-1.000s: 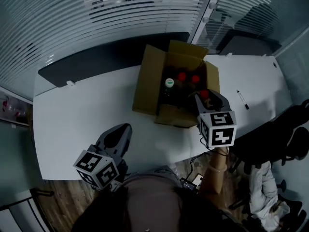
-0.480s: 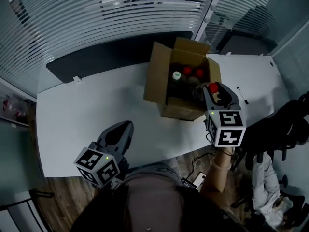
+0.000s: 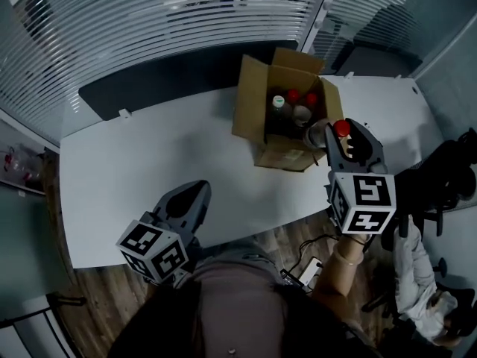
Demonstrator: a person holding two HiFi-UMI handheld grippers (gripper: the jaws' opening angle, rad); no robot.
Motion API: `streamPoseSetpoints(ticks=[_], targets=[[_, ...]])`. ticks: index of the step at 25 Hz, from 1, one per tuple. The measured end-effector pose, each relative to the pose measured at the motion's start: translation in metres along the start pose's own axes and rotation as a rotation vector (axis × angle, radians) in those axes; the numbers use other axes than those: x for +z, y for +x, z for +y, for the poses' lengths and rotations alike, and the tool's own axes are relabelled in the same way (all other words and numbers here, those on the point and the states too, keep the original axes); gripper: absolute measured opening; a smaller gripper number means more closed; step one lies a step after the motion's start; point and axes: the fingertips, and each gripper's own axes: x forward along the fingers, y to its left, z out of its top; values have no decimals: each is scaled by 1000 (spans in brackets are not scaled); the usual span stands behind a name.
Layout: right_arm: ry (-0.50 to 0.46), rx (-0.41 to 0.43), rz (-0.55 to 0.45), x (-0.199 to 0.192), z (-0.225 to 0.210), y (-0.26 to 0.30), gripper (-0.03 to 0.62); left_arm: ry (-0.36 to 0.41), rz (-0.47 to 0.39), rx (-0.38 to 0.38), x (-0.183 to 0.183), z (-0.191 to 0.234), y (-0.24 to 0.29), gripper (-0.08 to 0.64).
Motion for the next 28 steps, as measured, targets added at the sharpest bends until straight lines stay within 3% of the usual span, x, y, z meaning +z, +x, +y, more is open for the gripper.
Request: streamPoseSetpoints(ticks=[17,28], targets=[[30,-70,-53,8,46,-63,172,41,24,-74,-12,8,-53,9],[46,-20,-12,-7,86,-70,172,59,34,-100,-11,16,-66,9]])
